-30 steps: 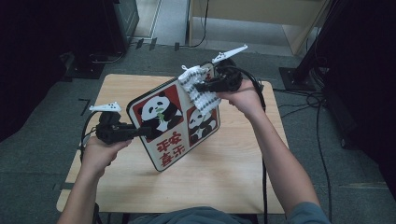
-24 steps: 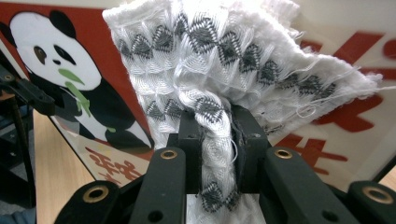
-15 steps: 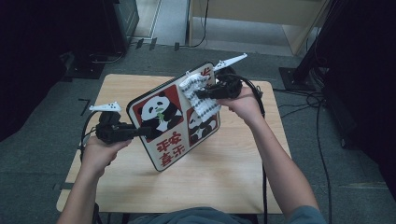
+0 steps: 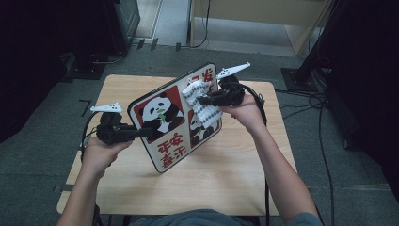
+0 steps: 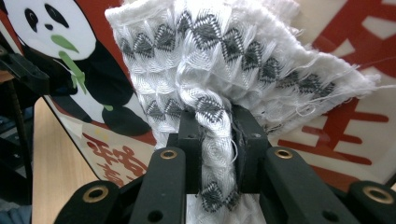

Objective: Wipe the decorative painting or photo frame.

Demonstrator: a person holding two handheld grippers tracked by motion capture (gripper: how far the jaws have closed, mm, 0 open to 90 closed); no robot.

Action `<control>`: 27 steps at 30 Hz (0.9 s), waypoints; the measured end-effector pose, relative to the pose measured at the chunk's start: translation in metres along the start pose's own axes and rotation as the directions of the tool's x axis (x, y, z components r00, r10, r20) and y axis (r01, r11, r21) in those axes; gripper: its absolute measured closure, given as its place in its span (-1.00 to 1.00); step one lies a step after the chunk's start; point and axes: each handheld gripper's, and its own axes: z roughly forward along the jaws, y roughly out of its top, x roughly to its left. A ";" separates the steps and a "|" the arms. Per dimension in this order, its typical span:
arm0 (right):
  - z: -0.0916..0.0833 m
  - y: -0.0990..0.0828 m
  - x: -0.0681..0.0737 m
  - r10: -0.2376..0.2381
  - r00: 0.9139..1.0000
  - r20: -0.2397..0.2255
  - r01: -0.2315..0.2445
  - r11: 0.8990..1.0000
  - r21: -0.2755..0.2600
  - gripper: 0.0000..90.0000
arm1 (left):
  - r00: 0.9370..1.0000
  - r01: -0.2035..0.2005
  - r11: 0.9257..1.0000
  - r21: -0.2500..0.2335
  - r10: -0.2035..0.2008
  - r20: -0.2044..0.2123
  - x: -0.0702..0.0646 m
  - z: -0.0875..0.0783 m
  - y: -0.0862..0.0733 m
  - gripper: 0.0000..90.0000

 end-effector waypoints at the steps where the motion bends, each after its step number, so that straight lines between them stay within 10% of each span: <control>1: 0.000 -0.002 -0.001 -0.005 1.000 0.000 0.005 1.000 -0.003 0.71 | 1.000 0.000 1.000 0.000 0.000 0.000 0.000 0.000 0.000 0.70; 27: 0.012 -0.025 -0.007 0.038 0.999 -0.022 -0.037 0.999 0.021 0.71 | 1.000 0.001 1.000 -0.009 -0.001 0.003 0.001 0.000 0.000 0.70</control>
